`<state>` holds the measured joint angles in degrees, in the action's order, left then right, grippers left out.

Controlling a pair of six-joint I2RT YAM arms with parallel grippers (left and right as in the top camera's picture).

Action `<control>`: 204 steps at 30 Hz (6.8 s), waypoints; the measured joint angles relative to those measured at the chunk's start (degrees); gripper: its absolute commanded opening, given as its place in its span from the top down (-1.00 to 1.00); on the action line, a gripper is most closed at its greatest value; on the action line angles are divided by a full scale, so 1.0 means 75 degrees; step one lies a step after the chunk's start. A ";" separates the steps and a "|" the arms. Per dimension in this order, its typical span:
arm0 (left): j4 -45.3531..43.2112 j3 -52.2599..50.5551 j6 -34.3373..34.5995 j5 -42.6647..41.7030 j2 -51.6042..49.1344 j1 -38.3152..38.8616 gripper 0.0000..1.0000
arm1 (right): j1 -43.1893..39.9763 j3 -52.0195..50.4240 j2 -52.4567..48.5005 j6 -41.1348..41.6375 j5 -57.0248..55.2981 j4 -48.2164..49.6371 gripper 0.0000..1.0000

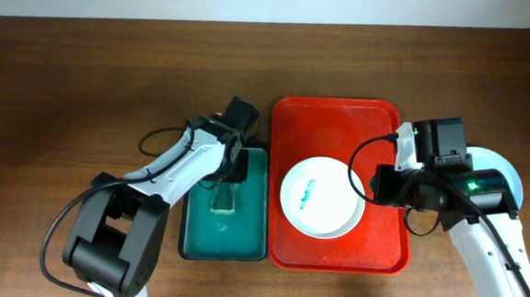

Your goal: Clean dirty plates on tray and stack at the side

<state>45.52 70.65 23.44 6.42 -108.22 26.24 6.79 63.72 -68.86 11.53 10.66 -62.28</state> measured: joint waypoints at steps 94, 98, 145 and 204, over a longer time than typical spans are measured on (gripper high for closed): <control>0.4861 0.5211 -0.0152 -0.0685 -0.0915 0.1612 1.00 | -0.0557 -0.2194 -0.3343 0.0265 0.0799 0.3226 0.91; 0.4779 0.4214 -0.0111 0.0178 -0.0385 0.0731 1.00 | -0.0557 -0.2189 -0.3343 0.0262 0.0775 0.3209 0.90; 0.3194 0.0880 -0.0382 -0.0938 0.3453 -0.2253 -0.99 | 0.8125 0.1419 -0.2669 0.1463 -0.9626 0.1486 0.92; 0.3194 0.0895 -0.0382 -0.0935 0.3474 -0.2253 -0.99 | -0.6621 0.0624 -0.2294 0.0312 0.2177 0.0854 -0.15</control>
<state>69.47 77.36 20.58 -0.60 -82.17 9.34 -42.87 68.40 -86.06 13.87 26.98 -55.88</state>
